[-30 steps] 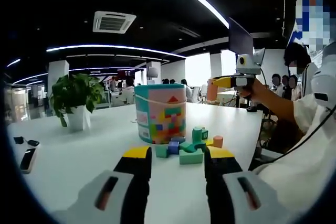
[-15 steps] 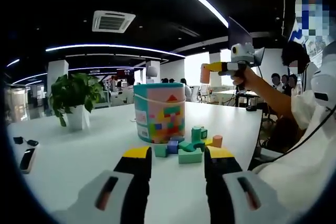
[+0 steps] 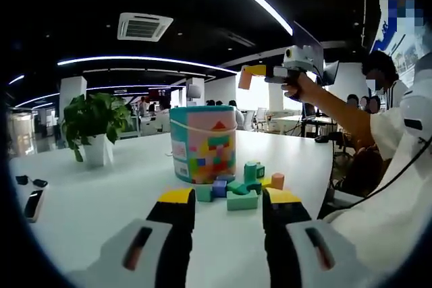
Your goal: Arrange the toys in the designated storage area by placing each visible toy with the group until no toy remains scattered across the table.
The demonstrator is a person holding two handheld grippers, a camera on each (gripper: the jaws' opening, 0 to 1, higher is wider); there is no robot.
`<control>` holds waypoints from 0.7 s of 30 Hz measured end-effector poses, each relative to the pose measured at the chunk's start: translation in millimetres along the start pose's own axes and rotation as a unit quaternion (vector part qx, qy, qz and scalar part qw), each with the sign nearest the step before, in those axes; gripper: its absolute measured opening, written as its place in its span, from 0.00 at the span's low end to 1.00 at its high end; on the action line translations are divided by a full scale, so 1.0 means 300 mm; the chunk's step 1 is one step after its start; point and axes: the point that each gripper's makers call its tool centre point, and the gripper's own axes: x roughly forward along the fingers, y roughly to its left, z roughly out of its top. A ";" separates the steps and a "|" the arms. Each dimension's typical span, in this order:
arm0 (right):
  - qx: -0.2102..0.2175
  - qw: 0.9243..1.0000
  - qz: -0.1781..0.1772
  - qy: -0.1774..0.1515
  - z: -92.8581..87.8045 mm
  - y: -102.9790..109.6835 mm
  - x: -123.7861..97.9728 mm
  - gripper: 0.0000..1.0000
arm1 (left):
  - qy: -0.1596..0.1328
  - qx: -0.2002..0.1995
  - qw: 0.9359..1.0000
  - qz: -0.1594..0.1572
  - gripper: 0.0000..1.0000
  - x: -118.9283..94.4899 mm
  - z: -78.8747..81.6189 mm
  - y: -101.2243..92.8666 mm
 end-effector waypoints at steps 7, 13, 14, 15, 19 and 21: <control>0.017 0.999 -0.036 0.035 -0.027 -0.131 0.087 0.20 | 0.000 -0.002 1.000 0.000 0.41 0.003 -0.004 0.004; 0.065 0.993 -0.066 0.073 -0.113 -0.232 0.157 0.20 | 0.004 -0.003 1.000 -0.006 0.40 0.011 -0.014 -0.010; 0.066 0.993 -0.068 0.072 -0.118 -0.240 0.167 0.20 | 0.003 -0.002 1.000 -0.007 0.40 0.011 -0.013 -0.010; 0.066 0.993 -0.069 0.071 -0.123 -0.242 0.173 0.20 | 0.000 -0.005 1.000 -0.005 0.40 0.011 -0.010 -0.006; 0.080 0.991 -0.078 0.077 -0.164 -0.265 0.216 0.20 | 0.001 -0.007 1.000 -0.010 0.40 0.019 -0.014 -0.011; 0.086 0.989 -0.085 0.089 -0.206 -0.286 0.236 0.20 | 0.001 -0.007 1.000 -0.012 0.40 0.020 -0.016 -0.015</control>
